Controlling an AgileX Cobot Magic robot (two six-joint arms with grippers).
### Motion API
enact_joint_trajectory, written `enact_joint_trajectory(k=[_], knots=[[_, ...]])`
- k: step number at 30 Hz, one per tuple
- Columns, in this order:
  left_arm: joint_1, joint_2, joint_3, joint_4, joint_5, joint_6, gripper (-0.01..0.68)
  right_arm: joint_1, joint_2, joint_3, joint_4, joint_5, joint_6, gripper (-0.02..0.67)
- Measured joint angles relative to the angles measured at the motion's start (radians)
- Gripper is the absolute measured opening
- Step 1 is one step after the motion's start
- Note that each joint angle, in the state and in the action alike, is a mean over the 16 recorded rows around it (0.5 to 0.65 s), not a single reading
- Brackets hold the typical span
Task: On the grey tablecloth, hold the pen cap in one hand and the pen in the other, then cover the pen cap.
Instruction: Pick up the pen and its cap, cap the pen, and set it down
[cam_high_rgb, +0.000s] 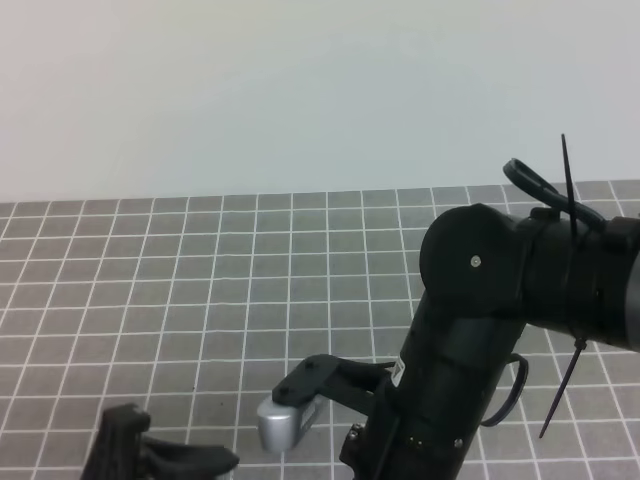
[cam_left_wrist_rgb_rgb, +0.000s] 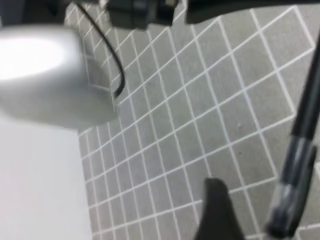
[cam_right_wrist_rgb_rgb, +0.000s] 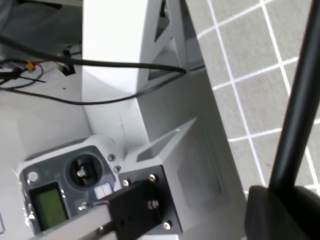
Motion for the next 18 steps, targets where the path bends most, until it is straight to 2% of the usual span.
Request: enact_joint_trajectory(k=[3, 6, 12, 18], knots=[[-0.001, 0.000, 0.000, -0.010, -0.045, -0.067, 0.406, -0.011, -0.001, -0.001, -0.013, -0.019, 0.009, -0.003], [-0.001, 0.000, 0.000, -0.016, -0.096, -0.130, 0.380, -0.033, -0.001, -0.003, -0.024, -0.049, 0.020, -0.003], [-0.001, 0.000, 0.000, -0.068, -0.209, -0.249, 0.224, -0.111, -0.001, -0.006, -0.027, -0.168, 0.074, -0.003], [-0.001, 0.005, 0.000, -0.248, -0.328, -0.342, 0.076, -0.200, 0.002, -0.010, -0.001, -0.368, 0.203, -0.004]])
